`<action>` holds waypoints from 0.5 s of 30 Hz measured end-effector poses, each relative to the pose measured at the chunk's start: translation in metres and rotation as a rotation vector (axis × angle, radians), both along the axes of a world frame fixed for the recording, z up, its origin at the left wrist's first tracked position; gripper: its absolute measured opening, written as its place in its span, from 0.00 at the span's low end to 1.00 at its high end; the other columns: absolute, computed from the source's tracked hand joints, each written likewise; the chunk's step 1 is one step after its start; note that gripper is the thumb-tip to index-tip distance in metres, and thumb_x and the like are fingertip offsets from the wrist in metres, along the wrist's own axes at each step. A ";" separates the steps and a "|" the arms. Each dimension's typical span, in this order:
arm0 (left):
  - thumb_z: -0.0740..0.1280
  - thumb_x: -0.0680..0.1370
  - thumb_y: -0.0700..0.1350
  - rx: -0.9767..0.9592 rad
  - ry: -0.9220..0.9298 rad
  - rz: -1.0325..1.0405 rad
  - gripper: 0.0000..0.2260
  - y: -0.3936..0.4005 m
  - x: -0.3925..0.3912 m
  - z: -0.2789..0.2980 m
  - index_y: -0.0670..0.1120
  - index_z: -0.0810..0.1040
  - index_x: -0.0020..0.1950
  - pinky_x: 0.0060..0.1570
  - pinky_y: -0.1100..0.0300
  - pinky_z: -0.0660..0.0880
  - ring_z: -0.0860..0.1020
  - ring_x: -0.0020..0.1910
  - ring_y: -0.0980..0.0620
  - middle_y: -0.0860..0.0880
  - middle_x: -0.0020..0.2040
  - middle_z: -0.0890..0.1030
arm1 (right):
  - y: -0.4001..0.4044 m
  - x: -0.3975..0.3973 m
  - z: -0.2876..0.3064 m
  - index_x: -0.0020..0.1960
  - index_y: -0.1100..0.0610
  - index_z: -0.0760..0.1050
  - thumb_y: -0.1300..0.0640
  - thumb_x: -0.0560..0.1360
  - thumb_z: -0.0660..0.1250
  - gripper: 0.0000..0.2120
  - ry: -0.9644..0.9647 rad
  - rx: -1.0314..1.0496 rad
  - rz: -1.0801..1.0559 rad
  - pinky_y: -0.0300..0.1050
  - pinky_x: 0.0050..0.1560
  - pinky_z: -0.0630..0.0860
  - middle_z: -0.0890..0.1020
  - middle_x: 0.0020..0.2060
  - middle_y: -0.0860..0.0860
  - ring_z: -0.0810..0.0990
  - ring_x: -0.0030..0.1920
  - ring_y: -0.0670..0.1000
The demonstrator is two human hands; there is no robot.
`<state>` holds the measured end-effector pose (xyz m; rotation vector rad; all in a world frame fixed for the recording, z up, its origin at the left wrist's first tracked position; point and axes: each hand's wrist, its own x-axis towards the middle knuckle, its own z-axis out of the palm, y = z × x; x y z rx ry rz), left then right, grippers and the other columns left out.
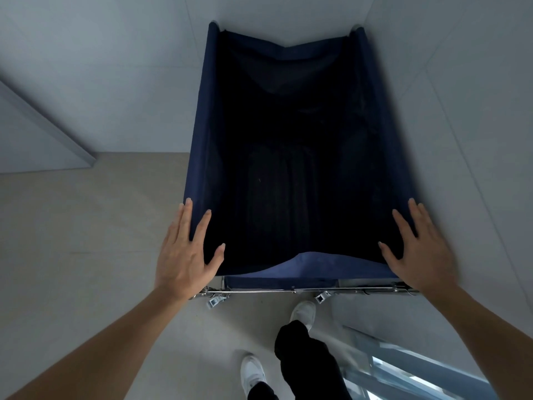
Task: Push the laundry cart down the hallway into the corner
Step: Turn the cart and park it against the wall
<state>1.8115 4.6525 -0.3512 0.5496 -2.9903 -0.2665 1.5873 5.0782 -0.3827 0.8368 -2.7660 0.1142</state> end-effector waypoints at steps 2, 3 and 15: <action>0.55 0.80 0.62 -0.007 -0.005 0.007 0.33 0.000 0.001 0.001 0.42 0.68 0.78 0.73 0.40 0.68 0.61 0.80 0.36 0.36 0.82 0.56 | 0.000 0.001 0.001 0.78 0.61 0.70 0.40 0.79 0.60 0.34 -0.004 0.003 0.005 0.61 0.72 0.73 0.60 0.83 0.61 0.64 0.81 0.63; 0.55 0.80 0.62 -0.008 -0.011 0.010 0.33 0.001 0.002 0.001 0.43 0.68 0.78 0.73 0.40 0.68 0.61 0.80 0.36 0.36 0.82 0.56 | 0.000 0.001 0.001 0.78 0.61 0.70 0.40 0.79 0.60 0.34 -0.011 0.002 0.007 0.61 0.72 0.73 0.60 0.83 0.61 0.64 0.82 0.63; 0.57 0.79 0.61 -0.017 -0.081 0.007 0.33 0.001 0.001 0.008 0.42 0.68 0.78 0.74 0.40 0.67 0.61 0.80 0.35 0.36 0.83 0.56 | 0.001 -0.001 0.000 0.78 0.60 0.70 0.42 0.79 0.61 0.33 -0.039 0.013 0.010 0.61 0.74 0.71 0.57 0.84 0.60 0.62 0.83 0.63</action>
